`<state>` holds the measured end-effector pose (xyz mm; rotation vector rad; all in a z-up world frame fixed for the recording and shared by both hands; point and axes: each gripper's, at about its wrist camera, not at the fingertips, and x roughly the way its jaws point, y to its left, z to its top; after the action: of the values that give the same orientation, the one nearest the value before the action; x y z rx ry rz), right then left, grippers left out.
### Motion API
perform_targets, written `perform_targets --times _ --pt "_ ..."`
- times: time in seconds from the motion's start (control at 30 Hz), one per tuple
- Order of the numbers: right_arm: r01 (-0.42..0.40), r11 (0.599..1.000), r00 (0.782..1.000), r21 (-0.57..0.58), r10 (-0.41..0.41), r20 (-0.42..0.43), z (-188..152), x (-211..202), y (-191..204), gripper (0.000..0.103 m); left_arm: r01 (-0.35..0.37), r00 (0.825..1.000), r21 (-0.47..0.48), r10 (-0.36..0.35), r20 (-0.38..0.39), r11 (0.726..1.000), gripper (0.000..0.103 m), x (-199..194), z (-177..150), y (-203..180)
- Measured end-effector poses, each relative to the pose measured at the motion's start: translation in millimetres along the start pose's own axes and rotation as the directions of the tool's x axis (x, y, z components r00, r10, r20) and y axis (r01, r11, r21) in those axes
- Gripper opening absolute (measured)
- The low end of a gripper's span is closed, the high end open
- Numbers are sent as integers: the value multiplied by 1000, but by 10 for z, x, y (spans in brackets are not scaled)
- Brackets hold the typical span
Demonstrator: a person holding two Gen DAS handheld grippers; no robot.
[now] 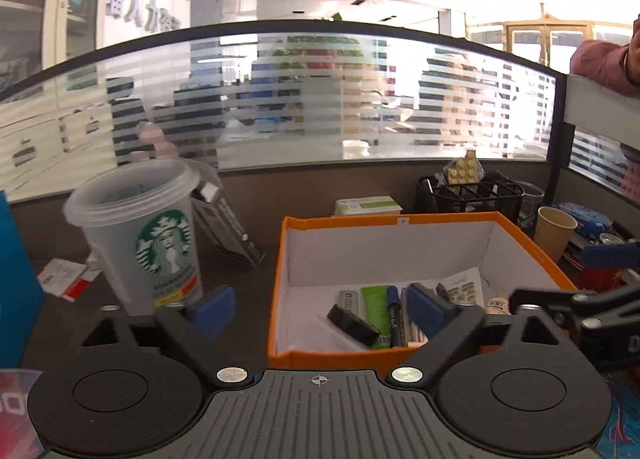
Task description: Organize rigid objects
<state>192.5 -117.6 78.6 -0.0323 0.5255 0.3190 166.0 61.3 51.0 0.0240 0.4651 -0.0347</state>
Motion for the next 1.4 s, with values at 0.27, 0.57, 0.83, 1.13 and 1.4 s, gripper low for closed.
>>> perform_targets --times 0.27,0.57,0.83,1.13,1.4 --pt "-41 999 999 2 41 4 -342 -293 288 103 -118 991 -42 115 -63 992 103 -254 -310 195" --pt "-78 997 997 4 78 -3 -601 -391 491 103 -184 979 -52 179 -95 981 103 -481 -580 326" --pt "-112 993 994 22 112 3 -706 -464 549 103 -226 971 -48 221 -96 973 103 -656 -656 354" --pt "-134 991 991 -1 134 -6 -764 -479 631 103 -233 970 -42 229 -82 972 103 -807 -701 281" --pt "-143 990 990 -16 142 -20 -797 -441 653 103 -241 970 -70 237 -58 968 103 -881 -772 245"
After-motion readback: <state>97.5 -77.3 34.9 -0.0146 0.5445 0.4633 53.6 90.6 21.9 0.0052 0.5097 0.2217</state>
